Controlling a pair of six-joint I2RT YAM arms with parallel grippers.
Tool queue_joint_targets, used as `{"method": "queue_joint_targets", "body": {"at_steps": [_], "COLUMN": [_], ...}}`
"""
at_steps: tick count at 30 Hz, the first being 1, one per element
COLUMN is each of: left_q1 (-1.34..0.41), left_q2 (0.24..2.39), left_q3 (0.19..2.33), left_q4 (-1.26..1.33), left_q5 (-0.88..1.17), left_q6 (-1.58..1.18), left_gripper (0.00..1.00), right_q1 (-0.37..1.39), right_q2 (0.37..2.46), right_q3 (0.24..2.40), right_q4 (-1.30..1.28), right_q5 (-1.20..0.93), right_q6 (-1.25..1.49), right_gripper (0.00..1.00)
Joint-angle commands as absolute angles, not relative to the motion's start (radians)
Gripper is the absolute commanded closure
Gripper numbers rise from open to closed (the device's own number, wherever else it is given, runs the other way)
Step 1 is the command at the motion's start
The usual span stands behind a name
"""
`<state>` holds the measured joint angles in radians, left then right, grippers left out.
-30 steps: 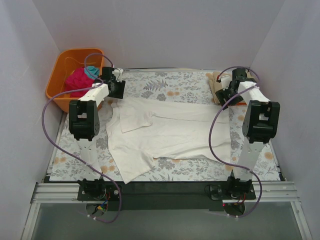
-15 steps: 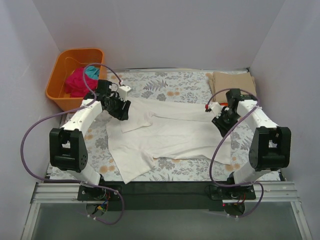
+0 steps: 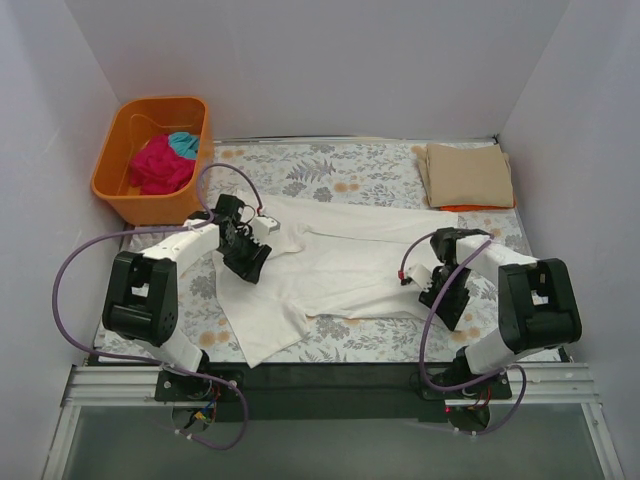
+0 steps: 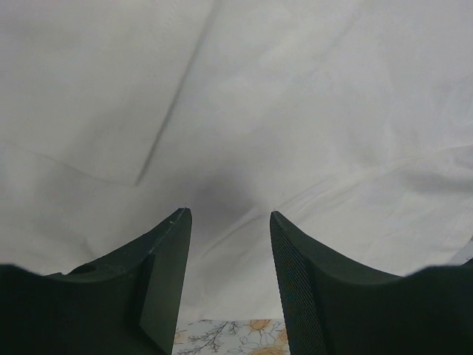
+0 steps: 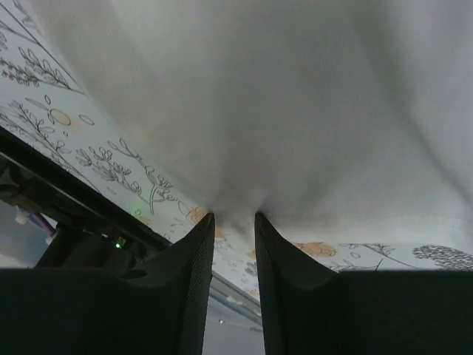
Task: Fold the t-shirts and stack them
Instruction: Fold the tshirt
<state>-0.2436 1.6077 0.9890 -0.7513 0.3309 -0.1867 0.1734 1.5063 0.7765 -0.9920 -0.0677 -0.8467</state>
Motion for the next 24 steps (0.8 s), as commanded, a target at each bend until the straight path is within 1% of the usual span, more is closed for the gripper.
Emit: {"method": "queue_joint_targets", "body": {"at_steps": [1, 3, 8, 12, 13, 15, 16, 17, 20, 21, 22, 24], "left_q1": [-0.241, -0.241, -0.239, -0.235, -0.235, -0.235, -0.233, -0.236, -0.267, -0.311, -0.337, -0.421], "left_q2": [1.565, 1.560, 1.546, 1.540, 1.517, 1.467, 1.401, 1.364, 1.269, 1.253, 1.221, 1.187], "left_q3": [0.970, 0.953, 0.916, 0.914, 0.932, 0.960, 0.980, 0.985, 1.000, 0.997, 0.976, 0.941], "left_q4": [-0.712, -0.715, -0.709, -0.712, -0.738, -0.787, -0.843, -0.866, -1.024, -1.075, -1.154, -1.198], "left_q5": [0.291, 0.287, 0.265, 0.268, 0.285, 0.406, 0.446, 0.512, 0.551, 0.548, 0.542, 0.502], "left_q6": [-0.157, -0.149, -0.137, -0.135, -0.123, -0.094, -0.039, -0.014, 0.141, 0.182, 0.216, 0.282], "left_gripper": [0.56, 0.56, 0.56, 0.56, 0.57, 0.56, 0.55, 0.55, 0.55, 0.55, 0.55, 0.55], "right_q1": [0.201, 0.215, 0.242, 0.242, 0.242, 0.241, 0.241, 0.242, 0.242, 0.242, 0.242, 0.242], "right_q2": [1.548, 1.551, 1.471, 1.410, 1.379, 1.330, 1.313, 1.296, 1.238, 1.212, 1.201, 1.187], "right_q3": [0.741, 0.718, 0.652, 0.646, 0.688, 0.742, 0.788, 0.801, 0.807, 0.795, 0.779, 0.718], "right_q4": [-0.928, -0.931, -0.962, -0.979, -0.988, -1.029, -1.040, -1.052, -1.057, -1.058, -1.055, -1.034], "right_q5": [-0.005, 0.030, 0.115, 0.137, 0.100, 0.021, 0.008, 0.008, -0.011, -0.008, -0.005, 0.041], "right_q6": [-0.816, -0.815, -0.865, -0.877, -0.876, -0.879, -0.882, -0.891, -0.948, -0.966, -1.009, -1.040], "right_gripper": [0.70, 0.72, 0.73, 0.73, 0.70, 0.66, 0.58, 0.55, 0.49, 0.48, 0.44, 0.39]}}
